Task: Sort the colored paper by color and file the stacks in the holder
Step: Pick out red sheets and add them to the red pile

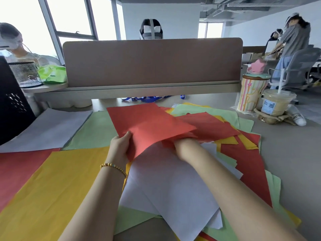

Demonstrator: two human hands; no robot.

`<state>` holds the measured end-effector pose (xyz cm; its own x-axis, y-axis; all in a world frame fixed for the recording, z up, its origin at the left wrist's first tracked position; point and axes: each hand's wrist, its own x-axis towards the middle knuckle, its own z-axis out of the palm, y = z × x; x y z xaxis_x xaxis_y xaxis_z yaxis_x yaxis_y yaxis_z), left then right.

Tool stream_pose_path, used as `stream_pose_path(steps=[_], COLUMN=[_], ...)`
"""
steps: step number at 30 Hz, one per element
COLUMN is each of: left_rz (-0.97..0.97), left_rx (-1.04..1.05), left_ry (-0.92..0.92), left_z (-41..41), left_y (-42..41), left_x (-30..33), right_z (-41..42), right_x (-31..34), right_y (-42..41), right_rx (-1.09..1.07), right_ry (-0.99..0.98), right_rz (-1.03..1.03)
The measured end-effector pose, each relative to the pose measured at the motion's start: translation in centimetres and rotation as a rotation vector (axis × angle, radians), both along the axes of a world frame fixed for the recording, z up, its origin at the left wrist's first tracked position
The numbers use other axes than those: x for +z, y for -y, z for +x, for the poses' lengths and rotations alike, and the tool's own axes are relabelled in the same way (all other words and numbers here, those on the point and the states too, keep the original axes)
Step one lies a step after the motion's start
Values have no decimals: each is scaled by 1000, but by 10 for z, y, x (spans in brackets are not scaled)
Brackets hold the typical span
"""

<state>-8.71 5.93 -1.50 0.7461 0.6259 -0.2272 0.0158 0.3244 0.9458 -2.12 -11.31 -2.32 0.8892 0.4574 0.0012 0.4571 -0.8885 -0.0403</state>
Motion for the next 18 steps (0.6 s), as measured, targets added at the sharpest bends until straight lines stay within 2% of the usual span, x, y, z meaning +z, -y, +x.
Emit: stream_pose_path(steps=[3, 6, 9, 12, 15, 18], left_rz=[-4, -42, -9, 106, 352, 521], left_rx=[-9, -74, -135, -242, -400, -470], left_ry=[-21, -14, 0, -99, -253, -309], left_z=[-2, -7, -9, -10, -9, -8], left_y=[-2, -8, -6, -2, -7, -4], left_x=[3, 6, 8, 11, 4, 3], right_z=[-4, -8, 3, 17, 25, 23], right_x=[7, 7, 9, 8, 9, 19], right_y=[-2, 20, 50, 68, 77, 74], right_rx=[-10, -187, -374, -452, -485, -331], right_ry=[157, 268, 168, 19, -34, -54], right_rz=[-59, 148, 548, 955, 1171, 1205])
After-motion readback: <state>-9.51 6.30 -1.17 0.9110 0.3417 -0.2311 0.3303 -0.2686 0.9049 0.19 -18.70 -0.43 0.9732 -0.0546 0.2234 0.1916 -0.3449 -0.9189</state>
